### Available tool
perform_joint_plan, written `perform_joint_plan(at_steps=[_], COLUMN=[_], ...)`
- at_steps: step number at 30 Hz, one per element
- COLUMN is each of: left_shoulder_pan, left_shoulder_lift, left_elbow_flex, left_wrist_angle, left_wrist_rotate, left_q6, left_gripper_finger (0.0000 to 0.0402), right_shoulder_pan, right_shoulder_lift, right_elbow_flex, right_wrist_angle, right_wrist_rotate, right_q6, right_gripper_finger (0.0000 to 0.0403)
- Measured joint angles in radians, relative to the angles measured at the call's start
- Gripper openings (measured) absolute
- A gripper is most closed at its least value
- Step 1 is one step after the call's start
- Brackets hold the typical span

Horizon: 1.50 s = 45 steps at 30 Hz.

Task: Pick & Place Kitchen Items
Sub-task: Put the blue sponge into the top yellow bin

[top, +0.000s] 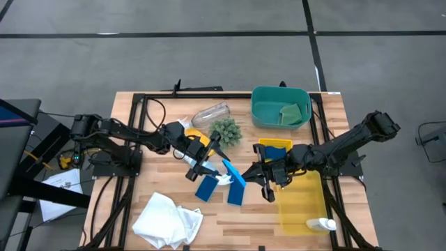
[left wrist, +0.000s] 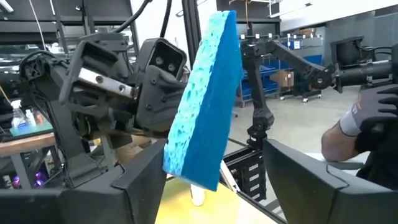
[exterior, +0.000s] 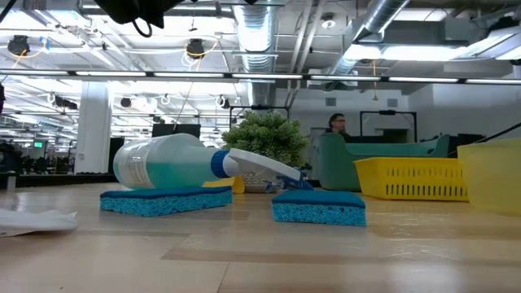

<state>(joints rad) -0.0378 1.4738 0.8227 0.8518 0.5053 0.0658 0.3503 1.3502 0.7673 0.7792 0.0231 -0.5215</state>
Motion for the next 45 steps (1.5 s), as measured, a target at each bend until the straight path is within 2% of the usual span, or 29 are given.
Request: perform_joint_plan(at_steps=[6, 11, 18, 24, 27, 29, 33, 37, 43, 45], left_shoulder_pan=[-0.005, -0.006, -0.006, -0.002, 0.015, 0.03, 0.061, 0.072, 0.079, 0.087], left_shoulder_lift=[0.0, 0.0, 0.0, -0.004, -0.028, -0.068, -0.15, -0.22, -0.287, -0.297], left_elbow_flex=[0.0, 0.0, 0.001, 0.001, 0.022, 0.037, 0.044, 0.016, -0.003, -0.005], left_wrist_angle=[0.002, 0.002, -0.006, -0.039, -0.152, -0.271, -0.451, -0.521, -0.683, -0.745], left_wrist_rotate=[0.0, 0.0, -0.005, -0.003, -0.001, -0.002, -0.018, -0.034, -0.227, -0.255], left_q6=[0.002, 0.003, 0.003, 0.002, -0.016, -0.018, -0.019, -0.011, 0.043, 0.047], left_gripper_finger=[0.0239, 0.0207, 0.0124, 0.0019, 0.0013, 0.001, 0.0006, 0.0006, 0.0006, 0.0006], right_shoulder_pan=[-0.013, -0.012, -0.012, -0.012, -0.012, -0.012, 0.005, 0.048, 0.124, 0.152], right_shoulder_lift=[0.0, 0.0, 0.0, 0.0, -0.002, 0.0, -0.002, -0.001, -0.001, 0.0], right_elbow_flex=[0.0, 0.0, 0.0, 0.0, 0.0, 0.0, 0.0, 0.0, 0.003, 0.011], right_wrist_angle=[0.0, 0.003, 0.001, -0.032, -0.074, -0.09, -0.135, -0.181, -0.197, -0.201], right_wrist_rotate=[0.001, 0.003, 0.002, 0.0, 0.004, 0.037, 0.189, 0.351, 0.594, 0.645], right_q6=[0.01, 0.01, 0.018, 0.051, 0.055, 0.059, 0.028, -0.068, -0.185, -0.214], right_gripper_finger=[0.0, 0.0, 0.0, 0.0005, 0.0022, 0.0038, 0.0072, 0.0099, 0.0125, 0.013])
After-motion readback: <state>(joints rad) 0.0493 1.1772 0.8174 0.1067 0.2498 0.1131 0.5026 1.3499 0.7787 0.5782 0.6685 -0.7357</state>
